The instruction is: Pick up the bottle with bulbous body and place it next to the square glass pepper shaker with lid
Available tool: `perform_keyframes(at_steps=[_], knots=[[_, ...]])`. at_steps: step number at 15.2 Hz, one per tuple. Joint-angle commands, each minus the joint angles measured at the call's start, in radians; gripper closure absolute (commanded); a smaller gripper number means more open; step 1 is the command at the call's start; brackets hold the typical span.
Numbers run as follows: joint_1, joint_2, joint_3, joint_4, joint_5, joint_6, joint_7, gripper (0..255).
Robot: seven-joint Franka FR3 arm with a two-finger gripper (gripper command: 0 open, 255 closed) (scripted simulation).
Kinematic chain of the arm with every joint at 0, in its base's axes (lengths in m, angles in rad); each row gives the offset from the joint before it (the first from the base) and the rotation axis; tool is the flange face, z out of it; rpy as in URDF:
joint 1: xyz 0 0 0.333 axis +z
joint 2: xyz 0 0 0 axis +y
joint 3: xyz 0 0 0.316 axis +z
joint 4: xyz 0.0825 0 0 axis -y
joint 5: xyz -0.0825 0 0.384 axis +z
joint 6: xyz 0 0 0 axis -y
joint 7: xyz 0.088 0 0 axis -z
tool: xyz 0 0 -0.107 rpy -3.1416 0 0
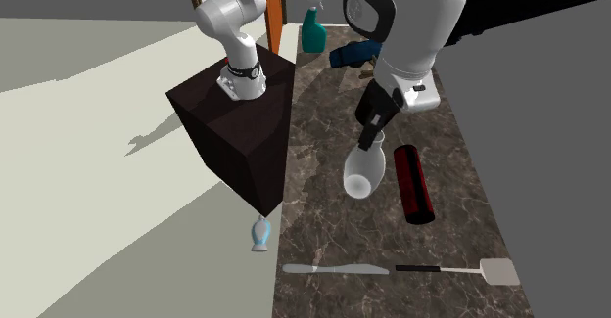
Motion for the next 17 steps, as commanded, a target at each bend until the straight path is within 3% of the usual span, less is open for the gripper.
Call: perform_keyframes(at_steps=[1, 11, 12, 17], knots=[[-0.001, 0.007, 0.0, -0.017, 0.001, 0.024, -0.001, 0], [-0.002, 0.011, 0.0, -0.046, 0.001, 0.057, -0.001, 0], [-0.002, 0.011, 0.0, -0.046, 0.001, 0.057, -0.001, 255], [-0.002, 0.011, 0.0, -0.046, 0.001, 0.057, -0.001, 255]])
